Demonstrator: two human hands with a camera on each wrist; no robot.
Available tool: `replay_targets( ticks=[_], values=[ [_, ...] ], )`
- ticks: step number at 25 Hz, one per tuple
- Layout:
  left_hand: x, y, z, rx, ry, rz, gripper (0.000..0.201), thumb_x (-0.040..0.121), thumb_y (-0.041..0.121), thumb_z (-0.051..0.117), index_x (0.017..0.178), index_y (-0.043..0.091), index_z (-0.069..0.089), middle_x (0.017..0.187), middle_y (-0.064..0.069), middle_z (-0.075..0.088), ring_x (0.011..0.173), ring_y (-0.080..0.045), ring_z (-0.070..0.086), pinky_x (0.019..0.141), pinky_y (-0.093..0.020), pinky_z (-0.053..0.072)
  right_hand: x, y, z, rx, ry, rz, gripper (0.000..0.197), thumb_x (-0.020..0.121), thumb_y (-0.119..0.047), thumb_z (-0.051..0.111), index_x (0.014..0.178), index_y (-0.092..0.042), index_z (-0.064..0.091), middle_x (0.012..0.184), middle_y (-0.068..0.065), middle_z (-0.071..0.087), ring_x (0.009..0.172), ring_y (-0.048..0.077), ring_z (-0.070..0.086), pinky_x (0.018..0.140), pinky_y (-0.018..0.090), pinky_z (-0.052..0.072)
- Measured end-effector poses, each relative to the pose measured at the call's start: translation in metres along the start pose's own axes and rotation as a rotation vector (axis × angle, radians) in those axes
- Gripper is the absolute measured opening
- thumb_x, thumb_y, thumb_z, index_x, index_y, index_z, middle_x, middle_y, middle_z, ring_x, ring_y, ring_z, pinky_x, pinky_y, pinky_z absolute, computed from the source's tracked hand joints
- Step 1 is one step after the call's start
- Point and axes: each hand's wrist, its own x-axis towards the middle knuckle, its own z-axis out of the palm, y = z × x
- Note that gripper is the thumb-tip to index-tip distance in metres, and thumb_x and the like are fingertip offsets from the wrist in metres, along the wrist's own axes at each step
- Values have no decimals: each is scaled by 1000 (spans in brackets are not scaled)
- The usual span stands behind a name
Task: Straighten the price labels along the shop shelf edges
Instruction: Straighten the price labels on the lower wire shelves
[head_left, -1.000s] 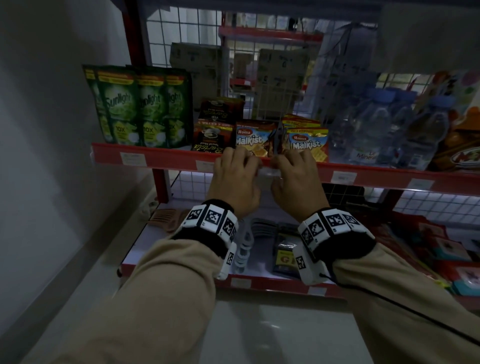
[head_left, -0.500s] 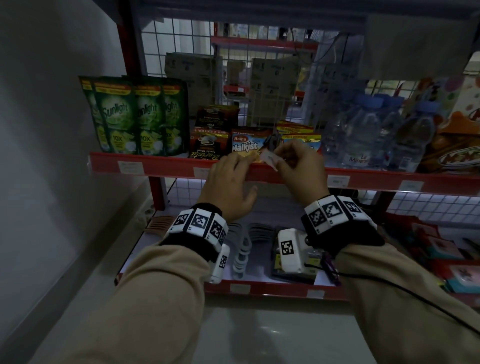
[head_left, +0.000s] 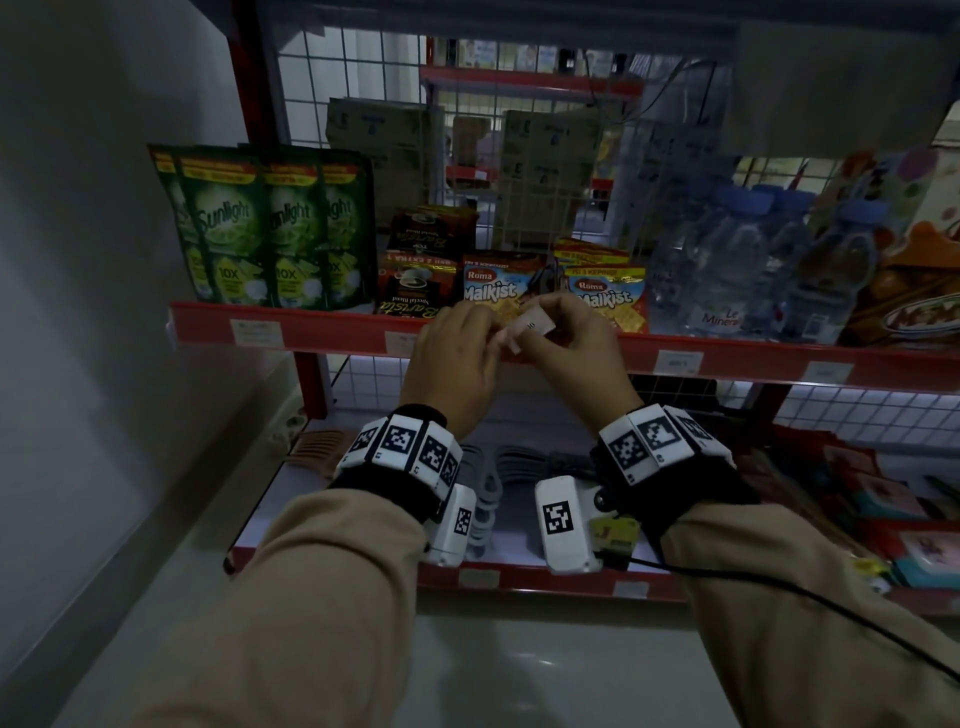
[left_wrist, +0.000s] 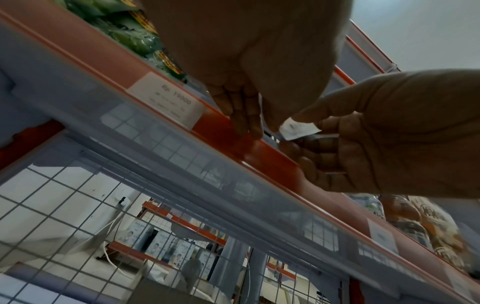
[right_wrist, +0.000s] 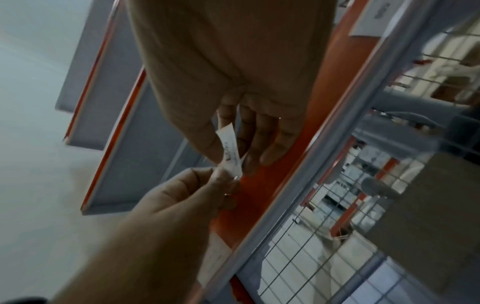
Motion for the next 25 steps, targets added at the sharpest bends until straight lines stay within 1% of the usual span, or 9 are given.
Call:
replay_targets(
  ticks=[3,7,8,10,12,16,20,22,25],
  values=[
    [1,-2,-4,25,-22,54,16,92,17,54,102,5,57,99,-10,56,89,-28,51,76,-42,43,4,5,-5,-275,10,-170,12,86,-10,63,94,-19,63,86,-5,66,79,7,63,65,19,50],
    [-1,-1,-6,188,-67,88,25,86,18,59,108,8,59,102,-9,55,94,-27,52,82,-39,41,13,13,-7,-261,138,-163,4,89,-20,63,89,-24,62,79,-16,64,76,-3,62,64,18,48],
    [-1,0,-6,211,-53,82,24,84,19,59,107,10,60,101,-8,55,93,-26,53,82,-39,40,14,14,-5,-272,147,-178,3,90,-21,63,89,-23,62,80,-15,65,79,-1,62,66,22,49],
    [-1,2,-6,202,-8,85,22,82,17,60,104,11,62,96,-7,56,88,-26,53,79,-39,40,16,16,1,-318,128,-198,2,90,-21,62,91,-22,64,86,-8,66,90,16,61,74,37,52],
    [-1,2,-7,203,21,100,18,82,17,61,98,10,64,92,-7,58,85,-27,51,73,-38,43,17,17,4,-353,119,-201,5,90,-20,61,92,-22,65,89,-5,66,96,26,58,78,41,51],
    [6,-4,-15,223,-3,65,15,83,22,58,92,10,63,88,-6,59,86,-26,49,67,-31,35,22,19,-1,-416,133,-215,11,90,-14,59,94,-21,66,90,-1,66,94,21,58,76,32,49],
    [8,-9,-19,19,-44,-8,24,88,20,53,110,13,57,87,3,57,89,-18,46,71,-30,37,18,18,0,-442,101,-275,14,88,-10,59,94,-18,68,87,-2,67,89,21,59,77,40,51],
    [6,-9,-19,-36,-33,-15,29,89,21,53,118,13,55,85,6,55,88,-16,44,72,-28,33,15,18,1,-469,94,-320,15,87,-8,59,94,-17,68,85,-7,63,88,23,58,77,42,50],
    [7,-11,-17,15,-55,13,22,91,17,53,112,13,58,91,-3,57,89,-20,44,74,-29,35,15,17,-2,-527,45,-377,17,86,-6,60,96,-16,68,86,-9,61,90,24,56,78,41,49]
  ],
)
